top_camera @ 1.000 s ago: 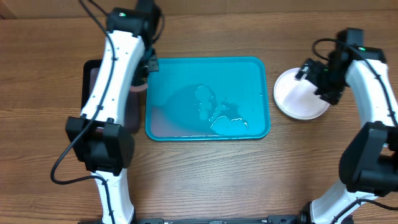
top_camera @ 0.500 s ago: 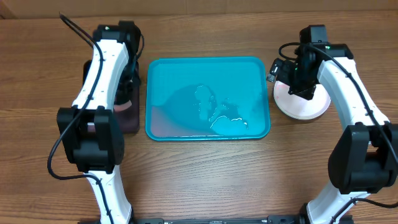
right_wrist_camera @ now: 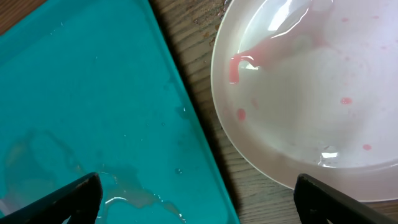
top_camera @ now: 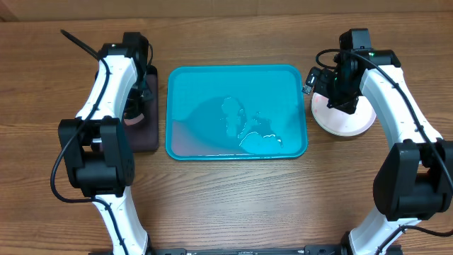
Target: Clean dirty plates on tray and stack at the side
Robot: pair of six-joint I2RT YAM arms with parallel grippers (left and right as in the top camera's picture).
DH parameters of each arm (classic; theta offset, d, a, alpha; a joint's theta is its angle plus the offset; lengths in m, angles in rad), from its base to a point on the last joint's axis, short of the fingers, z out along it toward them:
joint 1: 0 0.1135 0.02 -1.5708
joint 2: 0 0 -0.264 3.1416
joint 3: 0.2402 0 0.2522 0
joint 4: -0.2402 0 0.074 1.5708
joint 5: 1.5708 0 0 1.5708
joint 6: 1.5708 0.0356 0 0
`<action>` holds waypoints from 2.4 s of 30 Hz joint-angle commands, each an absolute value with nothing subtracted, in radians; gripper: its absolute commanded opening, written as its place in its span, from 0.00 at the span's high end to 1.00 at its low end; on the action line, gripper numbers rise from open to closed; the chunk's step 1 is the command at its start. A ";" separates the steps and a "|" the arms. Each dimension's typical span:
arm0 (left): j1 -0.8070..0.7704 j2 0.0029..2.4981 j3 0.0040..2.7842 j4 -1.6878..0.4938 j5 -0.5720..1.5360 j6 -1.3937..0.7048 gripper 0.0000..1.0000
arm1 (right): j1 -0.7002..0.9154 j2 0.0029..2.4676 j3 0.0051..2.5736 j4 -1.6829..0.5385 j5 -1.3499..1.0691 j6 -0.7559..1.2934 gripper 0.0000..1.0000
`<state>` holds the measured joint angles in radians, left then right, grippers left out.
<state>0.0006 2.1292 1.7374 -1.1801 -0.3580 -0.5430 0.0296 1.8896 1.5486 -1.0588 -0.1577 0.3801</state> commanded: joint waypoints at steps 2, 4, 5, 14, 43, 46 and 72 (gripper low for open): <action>0.015 2.099 1.660 -1.109 -0.339 -0.361 0.96 | 0.034 1.874 1.568 -1.056 -0.166 0.365 0.00; 0.015 2.099 1.634 -1.078 -0.310 -0.286 0.96 | 0.034 1.874 1.568 -1.056 -0.166 0.365 0.00; 0.015 2.099 1.625 -1.070 -0.298 -0.260 0.96 | 0.034 1.874 1.568 -1.056 -0.166 0.365 0.00; 0.013 2.098 1.699 -1.164 -0.267 -0.244 0.00 | 0.033 1.874 1.568 -1.055 -0.165 0.360 0.00; -0.210 1.409 2.109 -1.492 -0.227 -0.247 0.00 | 0.120 1.532 1.756 -1.194 -0.090 0.253 0.00; -0.210 1.380 2.109 -1.492 -0.228 -0.247 0.00 | 0.141 1.392 1.756 -1.208 -0.091 0.255 0.00; -0.210 1.386 2.109 -1.492 -0.227 -0.247 0.00 | 0.133 0.899 1.576 -1.112 0.027 0.240 0.00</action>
<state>-0.2138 1.3819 2.1090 -1.4940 -0.2207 -0.2577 0.1429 0.9276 1.6489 -1.1584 -0.0269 0.2646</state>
